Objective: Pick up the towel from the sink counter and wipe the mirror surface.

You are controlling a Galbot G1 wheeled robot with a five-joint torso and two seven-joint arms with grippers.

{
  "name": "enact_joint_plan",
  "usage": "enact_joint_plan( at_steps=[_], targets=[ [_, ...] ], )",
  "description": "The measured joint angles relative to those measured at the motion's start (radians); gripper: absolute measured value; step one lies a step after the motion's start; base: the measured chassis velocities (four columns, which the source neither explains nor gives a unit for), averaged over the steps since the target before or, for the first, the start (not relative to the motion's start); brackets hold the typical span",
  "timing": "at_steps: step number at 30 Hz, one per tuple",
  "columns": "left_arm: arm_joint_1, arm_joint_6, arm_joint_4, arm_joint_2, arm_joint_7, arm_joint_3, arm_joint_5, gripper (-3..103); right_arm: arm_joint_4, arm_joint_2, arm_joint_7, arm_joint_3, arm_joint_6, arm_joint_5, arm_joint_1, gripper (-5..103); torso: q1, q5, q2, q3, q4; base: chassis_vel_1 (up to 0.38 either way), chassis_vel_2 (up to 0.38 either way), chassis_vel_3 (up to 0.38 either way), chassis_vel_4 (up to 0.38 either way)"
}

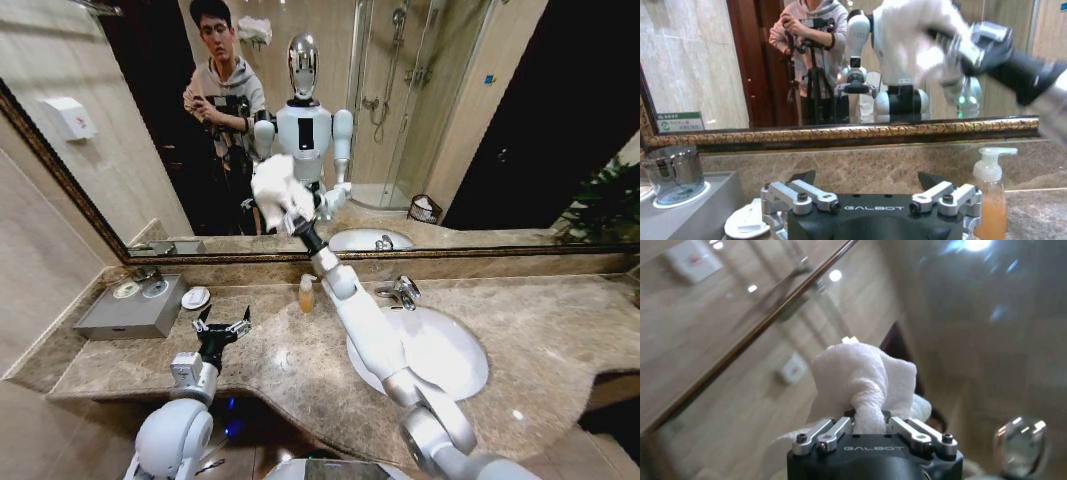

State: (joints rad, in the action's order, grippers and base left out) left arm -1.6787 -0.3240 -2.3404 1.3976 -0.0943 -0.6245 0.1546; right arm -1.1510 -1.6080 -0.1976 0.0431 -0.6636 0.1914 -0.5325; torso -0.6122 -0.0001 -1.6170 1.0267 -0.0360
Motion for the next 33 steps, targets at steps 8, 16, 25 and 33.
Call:
enact_joint_plan(
  at_steps=[8,16,25,33],
  targets=[
    [0.0,0.0,0.0,0.0,0.0,0.0,0.0,100,0.117,0.0,-0.037,0.0,-0.044,0.053,-0.005,14,0.0,0.0002,0.0,0.0,0.0001,0.0,0.0,0.0,0.0],
    [0.0,0.0,0.0,0.0,0.0,0.0,0.0,100,0.076,0.0,0.0,0.001,-0.019,0.06,0.092,14,0.0,0.0,0.0,0.0,0.0,0.0,0.0,0.0,0.0],
    [0.0,0.0,0.0,0.0,0.0,0.0,0.0,100,0.027,0.0,0.014,-0.033,0.009,0.042,0.192,14,0.0,0.0002,0.0,0.0,0.0001,0.0,0.0,0.0,0.0],
    [0.0,0.0,0.0,0.0,0.0,0.0,0.0,100,0.147,0.0,-0.007,-0.091,-0.017,0.055,0.098,14,0.0,0.0002,0.0,0.0,0.0,0.0,0.0,0.0,0.0]
  ],
)
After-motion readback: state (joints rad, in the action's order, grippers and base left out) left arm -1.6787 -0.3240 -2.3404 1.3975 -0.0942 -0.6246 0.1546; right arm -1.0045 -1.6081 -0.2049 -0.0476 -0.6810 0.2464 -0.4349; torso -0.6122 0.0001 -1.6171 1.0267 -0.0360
